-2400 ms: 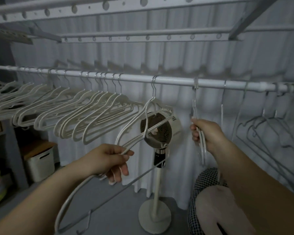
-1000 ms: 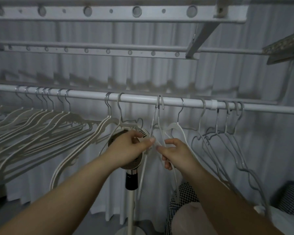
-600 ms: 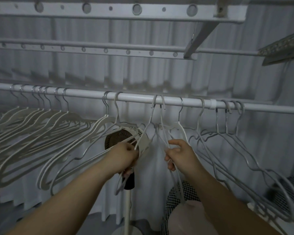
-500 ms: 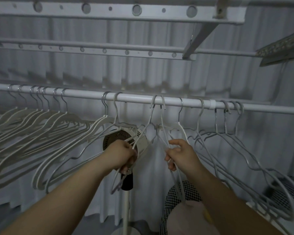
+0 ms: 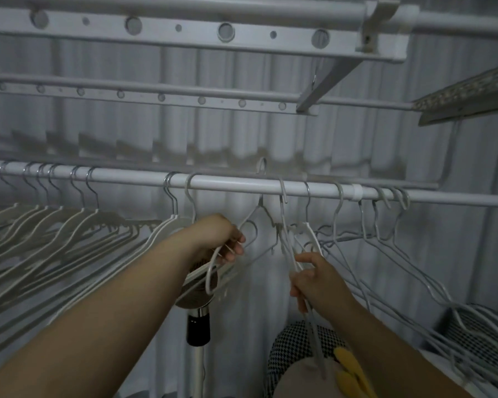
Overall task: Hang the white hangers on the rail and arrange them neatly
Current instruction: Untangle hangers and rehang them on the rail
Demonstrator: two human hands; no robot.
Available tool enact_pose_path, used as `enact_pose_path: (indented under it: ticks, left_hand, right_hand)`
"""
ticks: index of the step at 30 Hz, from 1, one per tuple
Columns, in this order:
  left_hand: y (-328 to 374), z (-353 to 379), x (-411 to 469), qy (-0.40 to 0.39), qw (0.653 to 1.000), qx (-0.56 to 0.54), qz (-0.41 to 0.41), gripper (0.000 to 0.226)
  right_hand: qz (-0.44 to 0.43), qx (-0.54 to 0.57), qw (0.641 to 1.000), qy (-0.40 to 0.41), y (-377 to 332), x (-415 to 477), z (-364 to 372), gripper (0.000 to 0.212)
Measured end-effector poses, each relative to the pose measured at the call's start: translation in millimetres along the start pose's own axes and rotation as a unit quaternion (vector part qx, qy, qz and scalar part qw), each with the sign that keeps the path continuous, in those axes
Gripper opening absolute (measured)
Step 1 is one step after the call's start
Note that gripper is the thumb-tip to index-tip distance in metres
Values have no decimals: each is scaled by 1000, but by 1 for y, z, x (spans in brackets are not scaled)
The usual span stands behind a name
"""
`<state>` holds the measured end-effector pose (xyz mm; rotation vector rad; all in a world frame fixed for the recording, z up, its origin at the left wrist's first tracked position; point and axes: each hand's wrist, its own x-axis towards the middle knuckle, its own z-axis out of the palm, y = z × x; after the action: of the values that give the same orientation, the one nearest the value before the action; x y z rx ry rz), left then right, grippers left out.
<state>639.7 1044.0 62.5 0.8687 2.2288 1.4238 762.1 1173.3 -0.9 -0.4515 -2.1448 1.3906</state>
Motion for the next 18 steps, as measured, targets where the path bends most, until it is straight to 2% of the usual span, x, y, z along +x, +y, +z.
enact_pose_path:
  ticks: [5,12,16,18]
  left_hand:
    - [-8,5,15,8,1000,19,-4,27]
    - [-49,10,-7,3,997,-14,-79,27]
    - [-77,4,-44,-3,995,49,-91,20]
    - [-93,-3,-69,-10,993,64,-94,25]
  right_hand:
    - [-2,16,1000,-6,0,-1,-3,23]
    - [10,2,1000,-12,-13,-12,-2,29]
    - [18,0,999,-33,-21,-22,-3,28]
    - [13,-1,999,-32,-26,-26,-6,25]
